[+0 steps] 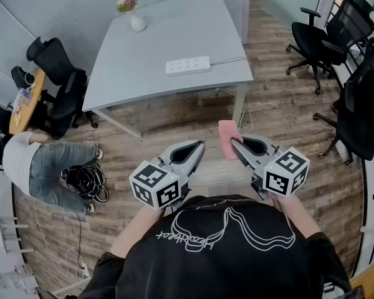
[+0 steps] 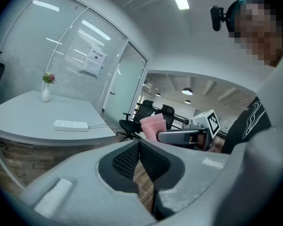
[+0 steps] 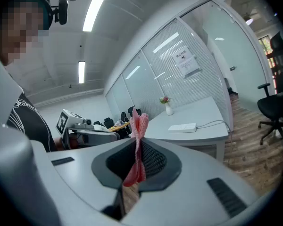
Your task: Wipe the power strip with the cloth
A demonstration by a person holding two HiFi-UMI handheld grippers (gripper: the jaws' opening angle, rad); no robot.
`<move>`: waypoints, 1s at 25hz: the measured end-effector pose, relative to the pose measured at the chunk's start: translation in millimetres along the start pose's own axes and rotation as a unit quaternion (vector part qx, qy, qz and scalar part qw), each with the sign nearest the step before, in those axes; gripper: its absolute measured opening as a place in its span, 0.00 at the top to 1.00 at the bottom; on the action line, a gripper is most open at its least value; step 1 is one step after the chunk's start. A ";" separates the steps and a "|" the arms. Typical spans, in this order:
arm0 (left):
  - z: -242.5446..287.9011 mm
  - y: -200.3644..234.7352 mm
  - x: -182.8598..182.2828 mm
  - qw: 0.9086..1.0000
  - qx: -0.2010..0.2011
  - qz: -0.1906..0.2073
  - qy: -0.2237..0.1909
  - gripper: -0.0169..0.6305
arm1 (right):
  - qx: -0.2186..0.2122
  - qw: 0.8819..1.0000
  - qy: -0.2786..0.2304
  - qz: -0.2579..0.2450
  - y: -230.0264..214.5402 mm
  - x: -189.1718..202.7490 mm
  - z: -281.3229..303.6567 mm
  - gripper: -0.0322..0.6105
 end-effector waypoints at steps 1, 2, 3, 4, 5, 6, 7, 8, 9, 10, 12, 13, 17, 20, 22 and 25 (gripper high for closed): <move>-0.8 -1.4 -0.5 1.000 0.001 0.001 -0.001 0.95 | 0.000 1.000 -0.001 -0.001 0.8 -0.3 -0.7 0.90; -1.5 -2.6 -1.1 1.000 0.001 0.003 -0.002 0.95 | -0.001 1.000 -0.002 -0.002 1.4 -0.7 -1.2 0.90; -2.0 -3.1 -1.6 1.000 0.002 0.004 -0.003 0.95 | -0.001 1.000 -0.003 -0.002 1.9 -1.1 -1.3 0.90; -2.4 -2.7 -2.2 1.000 0.001 0.005 -0.004 0.95 | -0.002 1.000 -0.004 -0.002 2.1 -1.5 -0.6 0.90; -2.5 -1.4 -3.0 1.000 0.000 0.006 -0.005 0.95 | -0.002 1.000 -0.004 -0.001 1.9 -1.9 0.9 0.90; -2.4 0.7 -3.9 1.000 -0.001 0.007 -0.006 0.95 | -0.002 1.000 -0.004 0.001 1.2 -2.3 3.0 0.90; -2.1 3.1 -4.9 1.000 -0.003 0.007 -0.007 0.95 | -0.002 1.000 -0.004 0.003 -0.3 -2.7 5.5 0.90; -1.4 5.8 -5.8 1.000 -0.005 0.007 -0.008 0.95 | -0.001 1.000 -0.005 0.006 -2.6 -3.1 8.2 0.90; -0.6 9.0 -6.2 1.000 -0.006 0.007 -0.009 0.95 | 0.000 1.000 -0.006 0.008 -5.5 -3.4 11.2 0.90; 0.4 12.8 -6.2 1.000 -0.007 0.006 -0.009 0.95 | 0.002 1.000 -0.007 0.010 -9.0 -3.6 14.7 0.90; 2.4 22.8 -6.2 1.000 -0.010 0.003 -0.010 0.95 | 0.005 1.000 -0.006 0.013 -15.9 -3.9 23.8 0.90; 3.6 29.0 -6.5 1.000 -0.011 0.000 -0.010 0.95 | 0.006 1.000 -0.006 0.015 -19.1 -4.0 29.5 0.90; 11.7 59.2 -11.8 1.000 -0.011 -0.010 -0.012 0.95 | 0.007 1.000 -0.003 0.020 -31.3 -7.6 59.0 0.90; 22.0 87.4 -17.2 1.000 -0.008 -0.016 -0.010 0.95 | 0.009 1.000 -0.006 0.025 -44.8 -11.5 84.7 0.90; 31.4 110.0 -21.4 1.000 -0.006 -0.024 -0.009 0.95 | 0.015 0.999 -0.004 0.029 -57.3 -13.1 103.6 0.90; 47.9 147.8 -29.5 0.999 -0.001 -0.047 -0.009 0.95 | 0.033 0.999 0.007 0.036 -79.3 -16.6 135.1 0.90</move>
Point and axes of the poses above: the fingertips, and each gripper's own axes: z forward along the fingers, y to its left, x out of its underside, the point moved 3 cm from there along -z, backward along the fingers, and after that the axes turned 12 degrees about -y, right-handed, at the moved point
